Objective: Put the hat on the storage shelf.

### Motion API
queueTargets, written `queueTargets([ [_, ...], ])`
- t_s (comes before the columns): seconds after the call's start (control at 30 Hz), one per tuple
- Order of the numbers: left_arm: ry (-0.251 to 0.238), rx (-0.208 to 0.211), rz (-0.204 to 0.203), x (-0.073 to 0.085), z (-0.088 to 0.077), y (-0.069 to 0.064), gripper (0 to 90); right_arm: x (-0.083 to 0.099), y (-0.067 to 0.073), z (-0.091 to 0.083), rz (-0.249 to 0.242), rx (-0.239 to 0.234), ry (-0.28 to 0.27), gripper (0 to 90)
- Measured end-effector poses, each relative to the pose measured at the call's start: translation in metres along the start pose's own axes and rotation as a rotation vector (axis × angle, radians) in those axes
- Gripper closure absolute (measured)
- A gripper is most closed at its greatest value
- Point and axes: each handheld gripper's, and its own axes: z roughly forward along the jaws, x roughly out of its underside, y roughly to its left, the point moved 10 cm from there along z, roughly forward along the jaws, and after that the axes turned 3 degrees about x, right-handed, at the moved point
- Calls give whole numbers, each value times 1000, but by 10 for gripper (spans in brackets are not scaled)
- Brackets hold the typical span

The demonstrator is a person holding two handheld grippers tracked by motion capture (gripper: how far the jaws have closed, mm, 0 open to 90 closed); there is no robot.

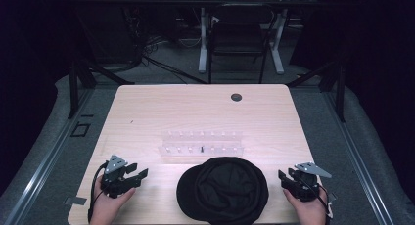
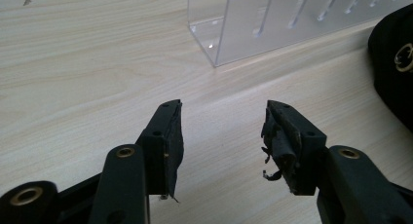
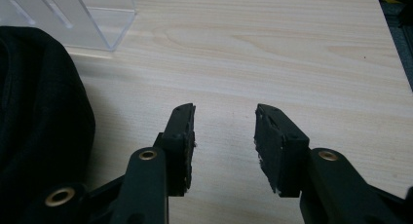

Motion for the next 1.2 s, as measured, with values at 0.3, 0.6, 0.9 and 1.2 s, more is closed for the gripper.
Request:
queueTargets([
  [0.3,23,15,16,2,7,-10,530,7,7,-2,-18,-23,77,605],
  [0.6,37,45,24,0,9,-17,546,-2,8,-7,1,-30,60,592],
  [0.9,23,57,16,-5,9,-22,547,2,6,-16,3,-21,71,580],
  [1.2,18,89,41,-10,9,-36,548,-3,7,-26,24,-27,83,601],
])
